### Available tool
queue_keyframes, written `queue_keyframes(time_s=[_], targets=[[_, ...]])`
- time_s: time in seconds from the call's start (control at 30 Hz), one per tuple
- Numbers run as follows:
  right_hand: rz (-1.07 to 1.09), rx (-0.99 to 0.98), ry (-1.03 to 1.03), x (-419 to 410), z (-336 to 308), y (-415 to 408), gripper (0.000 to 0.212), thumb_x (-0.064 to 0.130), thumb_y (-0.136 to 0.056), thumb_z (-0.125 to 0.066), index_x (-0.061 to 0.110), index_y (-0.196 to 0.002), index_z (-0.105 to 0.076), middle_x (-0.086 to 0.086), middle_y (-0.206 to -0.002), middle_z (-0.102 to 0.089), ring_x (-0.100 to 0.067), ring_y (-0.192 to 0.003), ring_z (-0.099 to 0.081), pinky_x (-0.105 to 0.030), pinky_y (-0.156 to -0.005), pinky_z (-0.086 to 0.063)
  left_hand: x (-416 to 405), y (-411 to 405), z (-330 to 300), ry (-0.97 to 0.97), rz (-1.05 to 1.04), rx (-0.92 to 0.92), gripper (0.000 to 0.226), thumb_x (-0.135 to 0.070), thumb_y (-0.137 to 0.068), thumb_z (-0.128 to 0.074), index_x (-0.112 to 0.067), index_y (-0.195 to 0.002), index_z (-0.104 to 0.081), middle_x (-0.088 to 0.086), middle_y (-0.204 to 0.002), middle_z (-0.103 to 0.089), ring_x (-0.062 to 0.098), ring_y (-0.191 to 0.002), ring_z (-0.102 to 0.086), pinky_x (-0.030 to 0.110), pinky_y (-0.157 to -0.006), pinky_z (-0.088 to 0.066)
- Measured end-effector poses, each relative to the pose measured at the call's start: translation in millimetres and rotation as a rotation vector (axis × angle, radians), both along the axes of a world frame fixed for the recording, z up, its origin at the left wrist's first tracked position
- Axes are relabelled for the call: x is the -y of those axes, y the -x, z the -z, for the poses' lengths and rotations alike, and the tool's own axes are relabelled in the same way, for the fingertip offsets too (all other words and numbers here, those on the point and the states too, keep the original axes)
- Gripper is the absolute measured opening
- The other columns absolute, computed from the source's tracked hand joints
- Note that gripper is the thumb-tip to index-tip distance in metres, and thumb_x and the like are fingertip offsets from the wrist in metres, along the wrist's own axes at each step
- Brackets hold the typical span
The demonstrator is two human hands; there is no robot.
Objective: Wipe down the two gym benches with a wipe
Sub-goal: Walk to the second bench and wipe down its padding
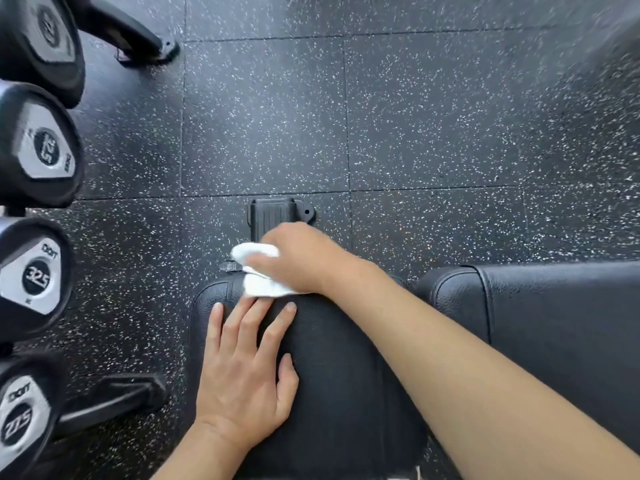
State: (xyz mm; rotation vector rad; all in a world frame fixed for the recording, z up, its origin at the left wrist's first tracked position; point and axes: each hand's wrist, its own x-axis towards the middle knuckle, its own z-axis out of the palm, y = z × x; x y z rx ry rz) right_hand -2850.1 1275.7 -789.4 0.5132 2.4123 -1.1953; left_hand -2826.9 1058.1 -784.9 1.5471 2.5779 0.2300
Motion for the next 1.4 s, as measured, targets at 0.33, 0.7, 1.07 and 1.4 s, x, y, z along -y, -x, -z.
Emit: queue_keyframes(time_s=[0.33, 0.7, 1.07, 1.4], targets=[[0.082, 0.099, -0.093, -53.3, -6.3, -71.2, 0.044, 0.064, -0.092, -0.053, 0.023, -0.081, -0.064, 0.009, -0.082, -0.063, -0.013, -0.078, -0.061, -0.032, -0.067, -0.047, -0.2, -1.2, 1.1, -0.024, -0.001, 0.016, 0.068, -0.035, -0.084, -0.054, -0.021, -0.150, -0.049, 0.011, -0.163, -0.042, 0.034, -0.153, -0.034, 0.063, -0.126, -0.021], [-0.003, 0.012, 0.005, -17.0, -8.6, -19.3, 0.059, 0.070, -0.089, -0.050, 0.014, -0.078, -0.068, 0.003, -0.073, -0.067, -0.017, -0.069, -0.062, -0.033, -0.063, -0.047, 0.3, -1.7, 0.2, -0.031, -0.014, 0.008, 0.068, -0.036, -0.083, -0.055, -0.022, -0.149, -0.048, 0.017, -0.154, -0.044, 0.038, -0.147, -0.041, 0.063, -0.125, -0.022], [0.051, 0.072, -0.174, -5.5, -14.0, -23.7, 0.037, 0.049, -0.097, -0.059, 0.017, -0.081, -0.067, 0.001, -0.082, -0.067, -0.024, -0.080, -0.061, -0.039, -0.070, -0.044, 1.1, -0.5, -1.3, -0.085, -0.015, 0.071, 0.062, -0.034, -0.087, -0.059, -0.022, -0.147, -0.059, 0.014, -0.160, -0.046, 0.034, -0.152, -0.039, 0.063, -0.124, -0.026], [0.069, 0.000, -0.235, 50.3, -32.3, 16.4, 0.043, 0.052, -0.098, -0.057, 0.015, -0.078, -0.064, -0.002, -0.081, -0.064, -0.025, -0.081, -0.058, -0.038, -0.071, -0.043, 44.1, -29.4, -28.4, -0.058, -0.171, 0.231, 0.062, -0.024, -0.081, -0.070, -0.025, -0.143, -0.063, 0.008, -0.157, -0.052, 0.031, -0.149, -0.044, 0.057, -0.120, -0.039]])
